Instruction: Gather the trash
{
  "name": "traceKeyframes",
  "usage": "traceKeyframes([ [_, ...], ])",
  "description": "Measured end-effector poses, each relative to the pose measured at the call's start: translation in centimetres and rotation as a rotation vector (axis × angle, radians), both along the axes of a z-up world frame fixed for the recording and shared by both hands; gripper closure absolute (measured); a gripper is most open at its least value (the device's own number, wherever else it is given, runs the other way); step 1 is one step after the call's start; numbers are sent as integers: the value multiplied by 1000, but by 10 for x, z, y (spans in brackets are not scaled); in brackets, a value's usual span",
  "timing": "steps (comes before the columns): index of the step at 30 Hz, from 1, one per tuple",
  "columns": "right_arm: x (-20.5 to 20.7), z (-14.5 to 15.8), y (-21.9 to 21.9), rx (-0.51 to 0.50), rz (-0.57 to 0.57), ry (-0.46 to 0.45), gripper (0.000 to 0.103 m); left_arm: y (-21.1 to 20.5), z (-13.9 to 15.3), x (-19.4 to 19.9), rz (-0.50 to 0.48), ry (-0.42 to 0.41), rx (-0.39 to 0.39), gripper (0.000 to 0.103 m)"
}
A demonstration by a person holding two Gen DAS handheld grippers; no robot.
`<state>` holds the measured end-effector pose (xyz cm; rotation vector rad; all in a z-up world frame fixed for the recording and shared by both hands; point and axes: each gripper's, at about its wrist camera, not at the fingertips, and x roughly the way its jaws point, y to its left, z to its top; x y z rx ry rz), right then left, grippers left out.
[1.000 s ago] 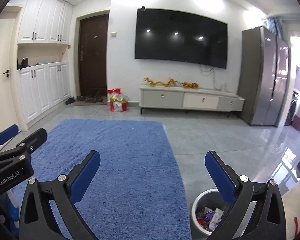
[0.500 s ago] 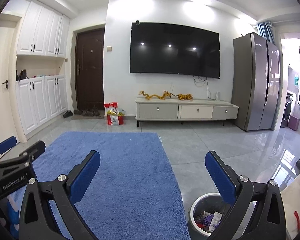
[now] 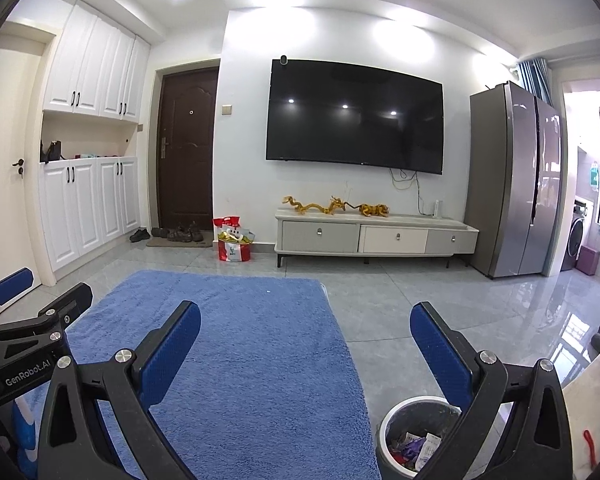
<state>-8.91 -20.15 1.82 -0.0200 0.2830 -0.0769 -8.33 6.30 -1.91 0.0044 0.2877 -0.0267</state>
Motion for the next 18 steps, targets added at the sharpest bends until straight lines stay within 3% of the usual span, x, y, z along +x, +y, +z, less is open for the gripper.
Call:
traceKeyframes([
  [18, -8, -6, -2, 7, -29, -3, 0, 10, -8, 7, 11, 49, -17, 5],
])
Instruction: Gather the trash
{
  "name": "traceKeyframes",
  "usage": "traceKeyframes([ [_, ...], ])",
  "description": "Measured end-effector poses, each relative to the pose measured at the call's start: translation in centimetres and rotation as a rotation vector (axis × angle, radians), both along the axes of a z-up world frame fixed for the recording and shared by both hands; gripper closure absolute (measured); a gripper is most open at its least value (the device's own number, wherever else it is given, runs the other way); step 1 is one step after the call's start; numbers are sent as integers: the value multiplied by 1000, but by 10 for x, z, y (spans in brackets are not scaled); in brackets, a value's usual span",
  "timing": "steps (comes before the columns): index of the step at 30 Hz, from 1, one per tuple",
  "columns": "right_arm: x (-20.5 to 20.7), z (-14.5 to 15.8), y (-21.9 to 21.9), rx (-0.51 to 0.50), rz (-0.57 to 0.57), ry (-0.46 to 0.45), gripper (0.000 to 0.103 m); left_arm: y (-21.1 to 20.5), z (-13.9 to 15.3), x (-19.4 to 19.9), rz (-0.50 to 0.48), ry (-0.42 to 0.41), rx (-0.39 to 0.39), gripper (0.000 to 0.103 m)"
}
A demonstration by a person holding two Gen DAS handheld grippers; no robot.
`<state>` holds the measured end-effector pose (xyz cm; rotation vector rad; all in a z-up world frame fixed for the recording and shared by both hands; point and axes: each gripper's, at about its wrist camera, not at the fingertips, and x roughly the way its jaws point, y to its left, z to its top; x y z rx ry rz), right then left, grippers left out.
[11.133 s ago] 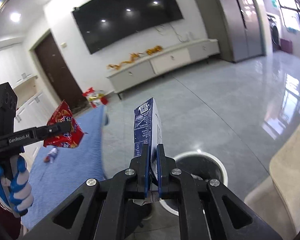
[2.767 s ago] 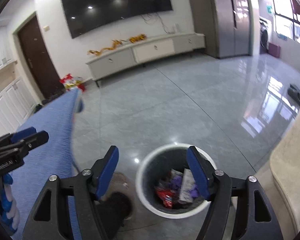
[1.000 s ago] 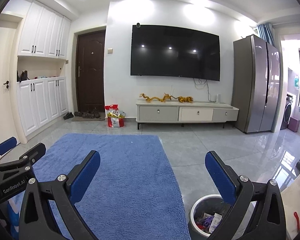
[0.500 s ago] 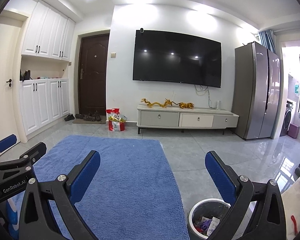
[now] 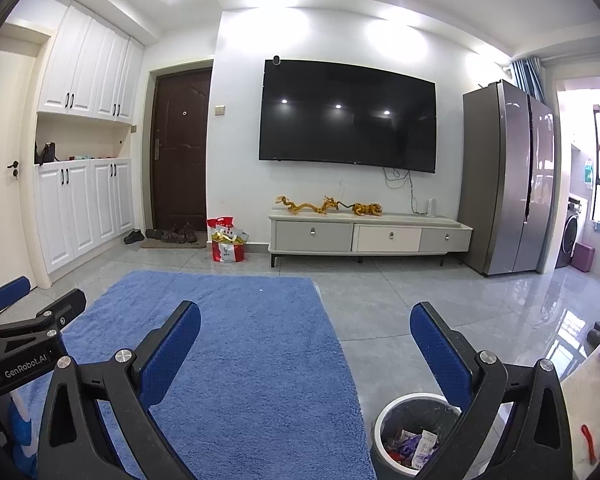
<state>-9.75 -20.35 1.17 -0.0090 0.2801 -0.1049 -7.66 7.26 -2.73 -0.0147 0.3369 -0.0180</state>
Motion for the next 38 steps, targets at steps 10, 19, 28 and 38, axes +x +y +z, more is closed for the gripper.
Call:
traceKeyframes([
  [10, 3, -4, -17, 17, -32, 18, 0, 7, -3, 4, 12, 29, -1, 5],
  [19, 8, -2, -18, 17, -30, 31, 0, 8, -2, 4, 43, 22, 13, 5],
  [28, 7, -3, -22, 22, -36, 27, 0, 7, 2, -1, 67, -13, 36, 5],
  [38, 6, -4, -25, 28, -50, 28, 0, -1, 2, -2, 67, -20, 65, 5],
])
